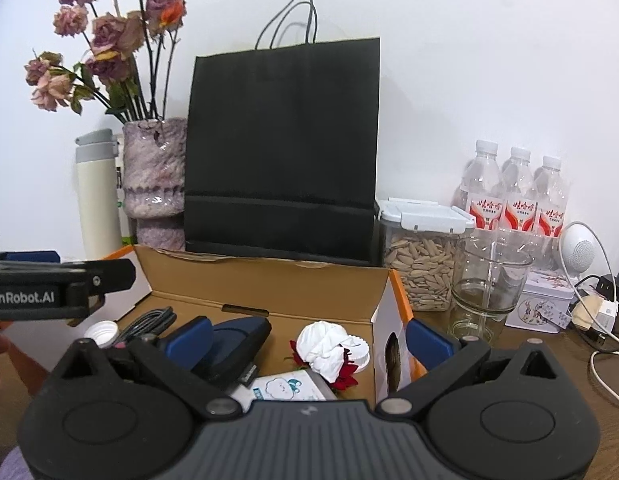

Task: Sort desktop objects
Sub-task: 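Move left tool to lavender cloth pouch while right tool approaches white plush toy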

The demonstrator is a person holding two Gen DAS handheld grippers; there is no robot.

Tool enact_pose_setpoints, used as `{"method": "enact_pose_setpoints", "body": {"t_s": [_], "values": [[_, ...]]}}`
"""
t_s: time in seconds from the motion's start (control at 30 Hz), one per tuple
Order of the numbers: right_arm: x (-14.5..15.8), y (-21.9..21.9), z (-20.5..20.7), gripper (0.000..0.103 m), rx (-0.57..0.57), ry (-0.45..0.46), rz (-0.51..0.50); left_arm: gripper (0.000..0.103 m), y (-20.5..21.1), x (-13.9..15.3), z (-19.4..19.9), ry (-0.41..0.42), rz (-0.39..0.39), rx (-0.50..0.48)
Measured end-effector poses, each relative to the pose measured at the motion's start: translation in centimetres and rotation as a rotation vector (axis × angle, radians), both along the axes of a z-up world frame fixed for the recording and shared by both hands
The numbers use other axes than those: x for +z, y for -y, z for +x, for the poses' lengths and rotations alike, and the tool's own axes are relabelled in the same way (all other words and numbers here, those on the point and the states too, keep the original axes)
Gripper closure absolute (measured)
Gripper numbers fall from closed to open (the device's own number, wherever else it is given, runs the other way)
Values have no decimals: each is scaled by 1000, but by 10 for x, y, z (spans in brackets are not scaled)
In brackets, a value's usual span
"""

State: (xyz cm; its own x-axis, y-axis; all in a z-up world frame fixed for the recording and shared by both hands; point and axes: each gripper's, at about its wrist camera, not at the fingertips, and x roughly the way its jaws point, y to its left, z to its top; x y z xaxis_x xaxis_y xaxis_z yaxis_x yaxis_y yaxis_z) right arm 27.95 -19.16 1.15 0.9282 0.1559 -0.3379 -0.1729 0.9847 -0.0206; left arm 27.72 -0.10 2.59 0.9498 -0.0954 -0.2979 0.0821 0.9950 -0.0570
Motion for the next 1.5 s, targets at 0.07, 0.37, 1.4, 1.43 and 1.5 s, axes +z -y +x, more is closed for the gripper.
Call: {"method": "enact_pose_setpoints", "body": {"t_s": [0.07, 0.37, 1.4, 1.43, 1.5], "values": [[2, 2, -8, 0, 0, 9, -1, 0, -3, 2, -6, 6, -11, 4], [0, 13, -46, 0, -11, 16, -16, 0, -7, 3, -49, 15, -25, -6], [-26, 50, -157, 0, -3, -132, -18, 0, 26, -24, -151, -152, 14, -94], [-26, 51, -159, 0, -1, -135, -15, 0, 29, -24, -151, -157, 17, -102], [-26, 54, -162, 0, 2, -143, -6, 0, 35, -25, -152, -162, 20, -109]]}}
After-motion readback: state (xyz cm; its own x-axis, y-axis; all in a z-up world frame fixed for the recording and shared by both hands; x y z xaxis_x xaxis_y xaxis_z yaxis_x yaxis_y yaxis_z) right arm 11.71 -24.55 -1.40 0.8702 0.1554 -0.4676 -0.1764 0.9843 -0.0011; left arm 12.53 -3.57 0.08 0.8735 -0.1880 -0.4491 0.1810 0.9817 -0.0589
